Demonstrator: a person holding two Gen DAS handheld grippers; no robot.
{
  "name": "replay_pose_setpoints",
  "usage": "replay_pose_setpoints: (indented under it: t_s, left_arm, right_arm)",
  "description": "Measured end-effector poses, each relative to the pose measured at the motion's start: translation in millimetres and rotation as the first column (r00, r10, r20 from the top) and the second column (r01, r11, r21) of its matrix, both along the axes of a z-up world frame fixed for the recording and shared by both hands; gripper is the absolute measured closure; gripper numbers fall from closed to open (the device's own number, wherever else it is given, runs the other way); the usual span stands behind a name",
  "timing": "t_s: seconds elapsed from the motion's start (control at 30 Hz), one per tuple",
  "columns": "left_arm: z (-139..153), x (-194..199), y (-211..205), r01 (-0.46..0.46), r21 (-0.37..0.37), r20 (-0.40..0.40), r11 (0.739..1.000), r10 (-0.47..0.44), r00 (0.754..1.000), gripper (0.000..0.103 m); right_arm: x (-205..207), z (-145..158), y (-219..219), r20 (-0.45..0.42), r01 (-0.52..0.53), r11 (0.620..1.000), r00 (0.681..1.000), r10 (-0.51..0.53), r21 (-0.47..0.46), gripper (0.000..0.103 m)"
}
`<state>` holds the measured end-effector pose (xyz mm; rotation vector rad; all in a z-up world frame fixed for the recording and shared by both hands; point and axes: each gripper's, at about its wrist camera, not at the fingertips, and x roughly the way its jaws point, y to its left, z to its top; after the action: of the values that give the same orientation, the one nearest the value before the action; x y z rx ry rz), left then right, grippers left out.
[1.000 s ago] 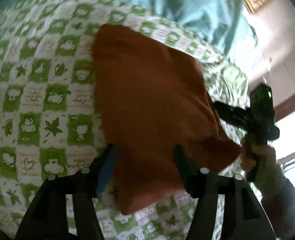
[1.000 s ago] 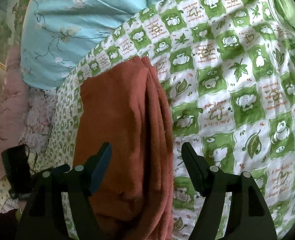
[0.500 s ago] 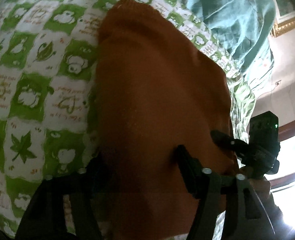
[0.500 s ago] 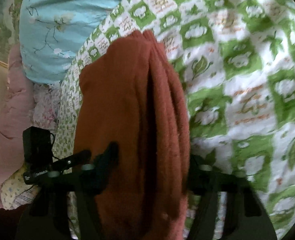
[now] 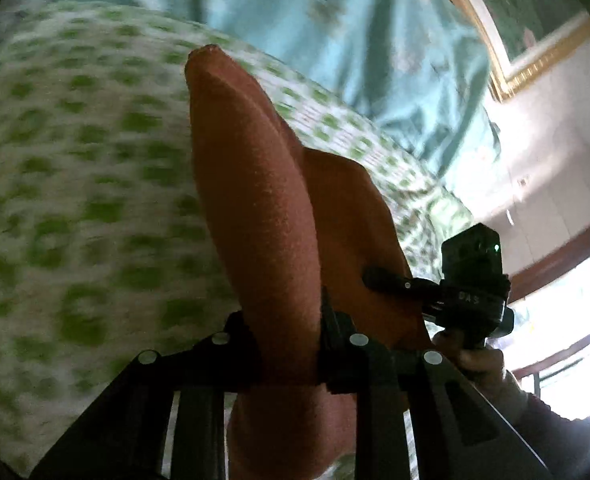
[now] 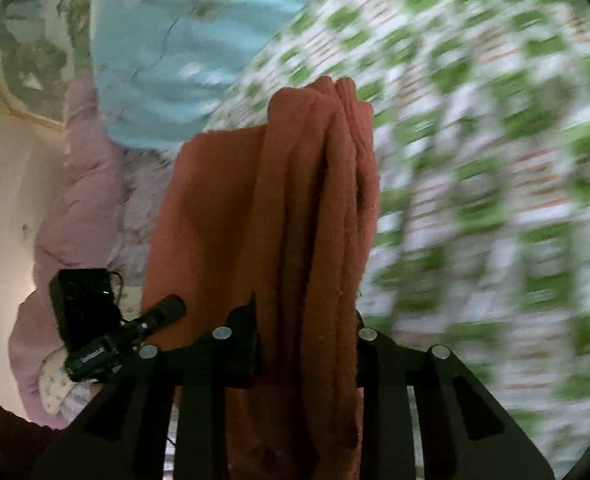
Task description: Fold small clothes
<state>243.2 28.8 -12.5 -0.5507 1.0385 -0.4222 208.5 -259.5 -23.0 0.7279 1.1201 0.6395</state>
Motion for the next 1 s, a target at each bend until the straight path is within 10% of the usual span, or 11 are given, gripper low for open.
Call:
replay_pose_setpoints:
  t_s: [0.43,0.77,0.93,1.0]
  left_arm:
    - [-55,-49,101,-0.222,0.109,-0.123,0.969,0.235,0.964,0.063]
    - [-28,-60,109,-0.245,0.188,-0.062,0.951,0.261,0.963,0.057]
    - [-38,-51,107,-0.250,0.209,-0.117,0.945,0.278,0.953,0.057]
    - [-41,-49,107,-0.256,0.194,-0.134,0.947,0.284,0.950,0.057]
  right_arm:
    - [13,-34,112,-0.052,-0.151,0.976,0.988,0.144,-0.155,0.061]
    - [-10,46,111,0.189,-0.041,0.931,0.975,0.117,-0.363,0.061]
    - [5,10,125,0.043,-0.052,0.923,0.996,0.074,-0.382,0.066]
    - [8,-1,115,-0.005,-0.010,0.946,1.000,0.009,-0.324,0.088]
